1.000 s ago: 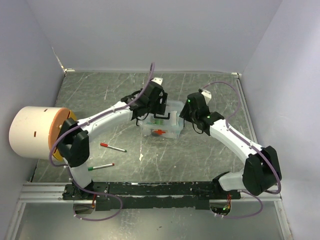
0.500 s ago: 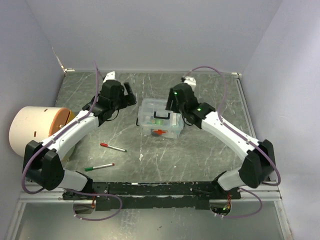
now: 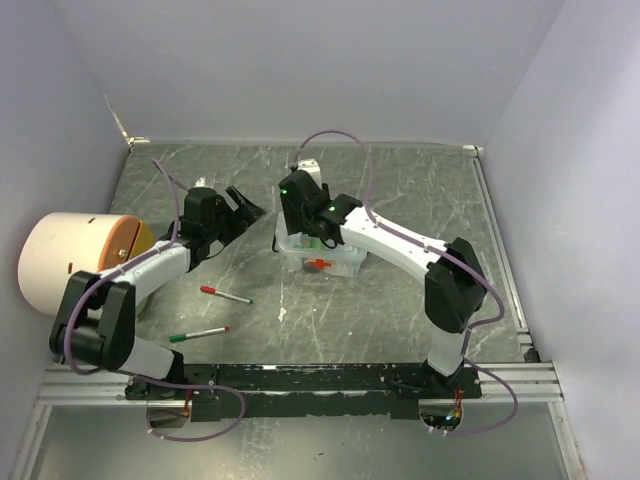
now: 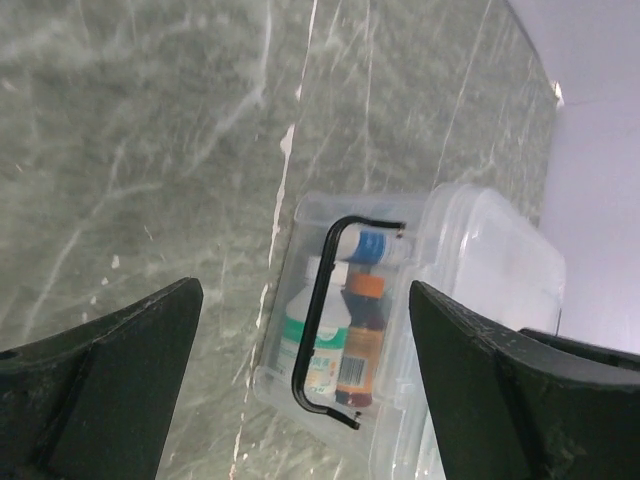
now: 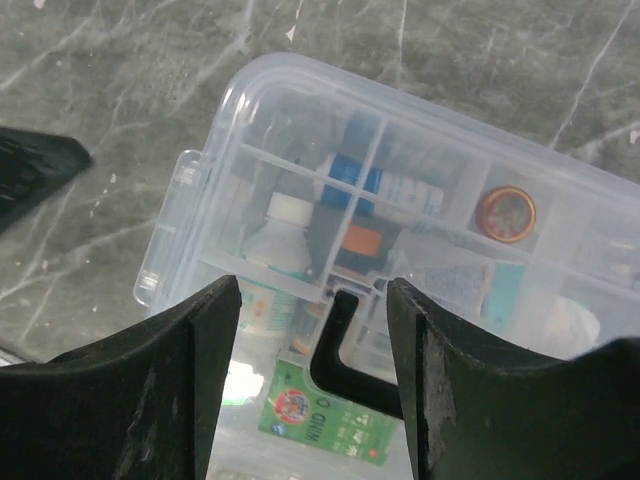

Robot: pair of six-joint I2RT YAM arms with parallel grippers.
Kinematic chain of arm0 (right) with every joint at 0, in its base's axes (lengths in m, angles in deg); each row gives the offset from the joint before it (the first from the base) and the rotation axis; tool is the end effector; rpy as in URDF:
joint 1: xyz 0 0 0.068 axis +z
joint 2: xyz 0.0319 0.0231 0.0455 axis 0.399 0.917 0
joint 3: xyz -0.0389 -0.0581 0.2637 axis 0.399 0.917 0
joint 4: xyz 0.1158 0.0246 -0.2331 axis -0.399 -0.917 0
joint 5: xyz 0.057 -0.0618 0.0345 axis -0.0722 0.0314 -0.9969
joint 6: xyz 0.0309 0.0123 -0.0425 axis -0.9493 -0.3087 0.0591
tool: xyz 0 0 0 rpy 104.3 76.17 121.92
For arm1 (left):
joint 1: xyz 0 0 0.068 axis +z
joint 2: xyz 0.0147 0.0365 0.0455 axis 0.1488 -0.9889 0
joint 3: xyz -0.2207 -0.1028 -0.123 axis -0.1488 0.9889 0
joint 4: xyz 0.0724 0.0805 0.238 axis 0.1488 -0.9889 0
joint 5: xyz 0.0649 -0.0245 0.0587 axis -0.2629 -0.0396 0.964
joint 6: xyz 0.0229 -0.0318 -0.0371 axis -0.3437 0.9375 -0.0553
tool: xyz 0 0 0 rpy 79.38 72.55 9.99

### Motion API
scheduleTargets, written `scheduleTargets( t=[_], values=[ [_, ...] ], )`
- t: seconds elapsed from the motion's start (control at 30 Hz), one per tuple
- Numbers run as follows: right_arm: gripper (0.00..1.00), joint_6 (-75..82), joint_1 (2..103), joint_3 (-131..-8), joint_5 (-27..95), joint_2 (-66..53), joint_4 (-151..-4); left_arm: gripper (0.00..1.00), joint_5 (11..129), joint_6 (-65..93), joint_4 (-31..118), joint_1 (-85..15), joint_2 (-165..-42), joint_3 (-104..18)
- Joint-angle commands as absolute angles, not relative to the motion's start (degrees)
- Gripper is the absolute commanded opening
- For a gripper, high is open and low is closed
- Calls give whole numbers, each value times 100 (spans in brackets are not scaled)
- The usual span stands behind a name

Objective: Organize the medicine kit

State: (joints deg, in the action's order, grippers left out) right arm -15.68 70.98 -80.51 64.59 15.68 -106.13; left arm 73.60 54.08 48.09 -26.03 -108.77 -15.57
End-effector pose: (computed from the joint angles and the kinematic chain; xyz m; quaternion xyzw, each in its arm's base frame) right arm 0.2845 0.2894 0.2822 -0.0941 0.9060 0.0718 0.4064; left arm 0.2918 -0.0947 0.2232 -0.2380 0.8308 -0.3134 0.3936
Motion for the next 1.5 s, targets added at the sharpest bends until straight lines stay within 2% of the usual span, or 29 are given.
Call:
scheduleTargets(
  t=[0.0, 0.27, 0.6, 0.77, 0.9, 1.07, 1.23, 1.47],
  values=[
    [60, -1189, 7257, -8512, 6751, 1953, -11195, 95, 6167, 6051, 6221, -2501, -11335, -1178],
    [58, -1232, 7269, -7922, 6368, 2091, -11162, 95, 5461, 6670, 7224, -2480, -12035, -933],
    [57, -1516, 7126, -7545, 6089, 1930, -10845, 94, 4882, 8149, 9420, -2484, -12920, -554],
    [57, -1588, 7108, -7507, 6078, 1917, -10817, 85, 4863, 9169, 10205, -2482, -13059, -364],
    [56, -1622, 7100, -7498, 6069, 1898, -10786, 74, 4878, 9890, 10522, -2482, -13062, -230],
    [55, -1633, 7089, -7496, 6006, 1914, -10751, 66, 4807, 10446, 10992, -2487, -13060, -61],
    [53, -1662, 7080, -7490, 5963, 1962, -10768, 65, 4754, 10542, 11128, -2482, -13008, -20],
    [53, -1695, 7073, -7471, 5938, 1990, -10737, 68, 4606, 10242, 10780, -2506, -12642, -130]
  ],
)
